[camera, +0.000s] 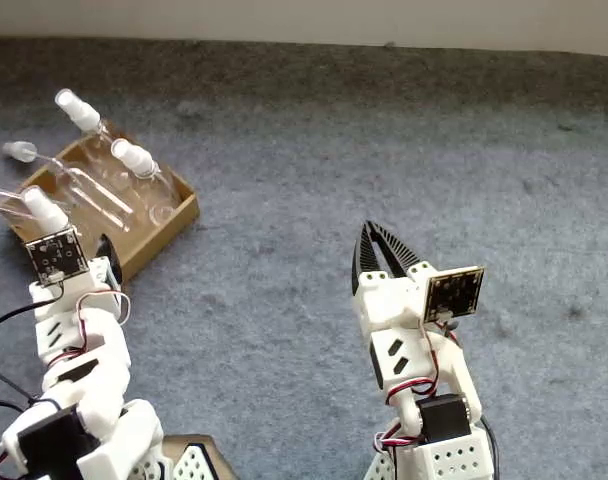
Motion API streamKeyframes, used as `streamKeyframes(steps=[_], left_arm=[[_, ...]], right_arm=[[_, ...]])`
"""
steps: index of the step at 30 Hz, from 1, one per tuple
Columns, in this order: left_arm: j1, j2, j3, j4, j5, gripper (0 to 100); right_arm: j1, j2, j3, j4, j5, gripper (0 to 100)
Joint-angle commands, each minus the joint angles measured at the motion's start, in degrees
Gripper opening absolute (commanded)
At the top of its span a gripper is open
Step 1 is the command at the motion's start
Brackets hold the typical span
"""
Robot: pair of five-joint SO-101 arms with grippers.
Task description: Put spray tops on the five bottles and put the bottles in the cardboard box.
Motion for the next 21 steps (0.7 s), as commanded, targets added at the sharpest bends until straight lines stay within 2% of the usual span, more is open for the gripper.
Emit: streamKeyframes(steps=[1,14,19,21], left_arm=[[-0.4,0.1,1.5,-3.1,-0.3,18],[-0.5,0.1,3.8,-3.3,-0.4,19],[-0.5,0.1,4.3,-3.0,-0.4,29],[-0.5,0.1,3.9,-3.0,-0.4,29]], right_arm=[[-0.2,-0.3,6.7,0.4,0.5,0.5],[-0.2,-0.3,6.7,0.4,0.5,0.5],[-0.2,-0.3,6.7,0.4,0.5,0.5],[-0.2,-0.3,6.7,0.4,0.5,0.5]])
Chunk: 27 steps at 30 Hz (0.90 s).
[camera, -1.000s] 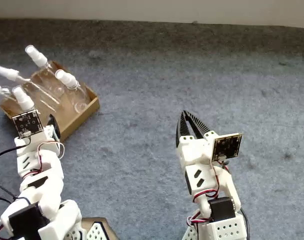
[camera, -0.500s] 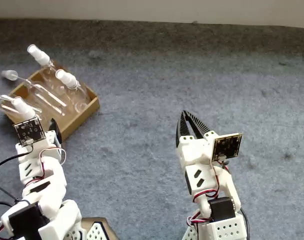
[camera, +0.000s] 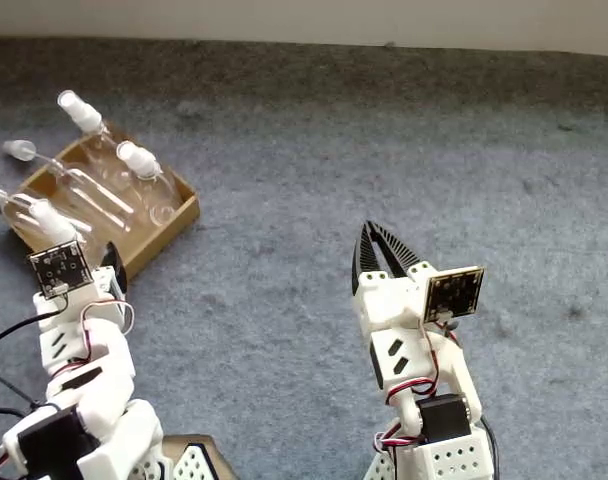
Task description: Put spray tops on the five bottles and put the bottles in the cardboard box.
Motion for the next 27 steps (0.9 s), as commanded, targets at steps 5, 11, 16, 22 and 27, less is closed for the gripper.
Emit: streamKeyframes(steps=[5,11,16,22,27], left_arm=[[-0.4,0.1,0.7,-0.3,-0.7,28],[-0.5,0.0,0.6,-0.3,-0.7,28],[-0.5,0.0,0.7,-0.3,-0.6,28],[-0.4,-4.7,0.7,0.1,-0.5,28],[-0.4,-14.9,2.2,7.0,-0.5,28]], right_arm=[[-0.2,-0.3,6.7,0.4,0.5,0.5],[-0.2,-0.3,6.7,0.3,0.5,0.5],[-0.2,-0.3,6.7,0.3,0.5,0.5],[-0.2,-0.3,6.7,0.3,0.5,0.5],[-0.3,-0.4,6.7,0.3,0.5,0.5]])
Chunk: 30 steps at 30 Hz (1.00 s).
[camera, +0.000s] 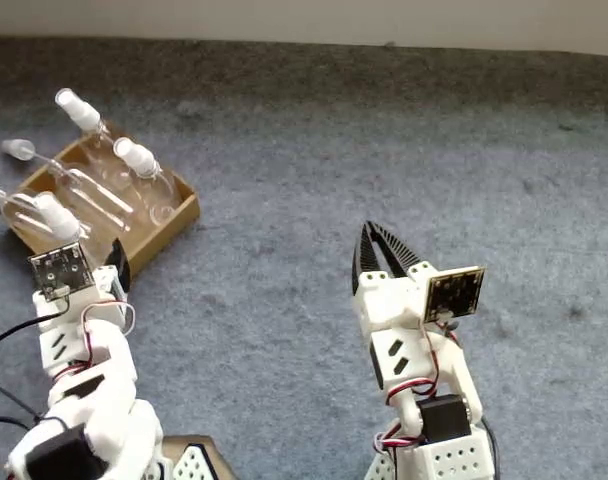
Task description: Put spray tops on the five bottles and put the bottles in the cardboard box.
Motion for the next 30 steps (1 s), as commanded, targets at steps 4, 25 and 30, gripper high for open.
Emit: streamKeyframes(steps=[4,25,30], left_arm=[[-0.4,-16.7,-2.9,22.1,-0.4,28],[-0.5,-51.8,-23.0,81.1,-0.4,26],[-0.3,-52.4,-28.9,90.7,-0.4,12]], right_arm=[[-0.4,-0.4,6.7,0.3,0.5,0.5],[-0.2,-0.3,6.7,0.4,0.5,0.5],[-0.2,-0.3,6.7,0.4,0.5,0.5]])
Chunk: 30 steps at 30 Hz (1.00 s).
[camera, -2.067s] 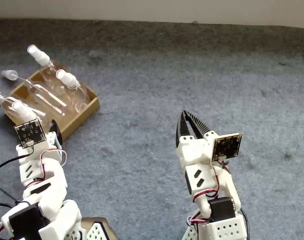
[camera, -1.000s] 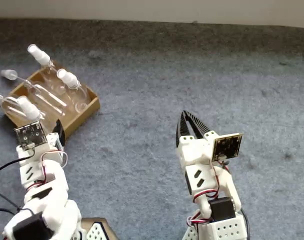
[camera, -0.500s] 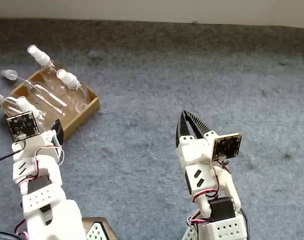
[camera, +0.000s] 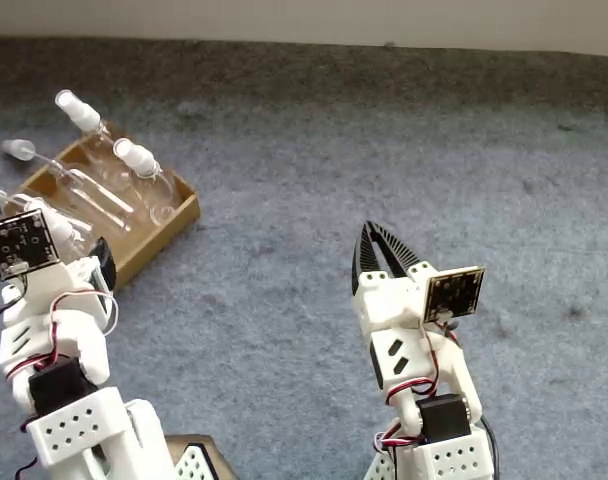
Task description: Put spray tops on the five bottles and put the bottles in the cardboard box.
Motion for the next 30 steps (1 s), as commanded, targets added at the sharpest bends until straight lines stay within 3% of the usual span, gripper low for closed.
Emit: streamKeyframes(steps=[1,8,12,24,30], left_arm=[[0.0,-1.0,-7.4,5.9,-0.3,12],[4.4,-1.0,-16.0,16.4,-0.3,10],[6.8,-1.0,-20.4,21.9,-0.3,0],[17.0,-1.1,-23.4,30.3,-0.4,0],[17.4,-2.0,-29.5,36.7,-0.4,0]], right_arm=[[-0.2,-0.3,6.7,0.4,0.5,0.5],[-0.2,-0.3,6.7,0.4,0.5,0.5],[-0.2,-0.3,6.7,0.4,0.5,0.5],[-0.2,-0.3,6.7,0.5,0.5,0.5],[-0.2,-0.3,6.7,1.5,0.5,0.5]])
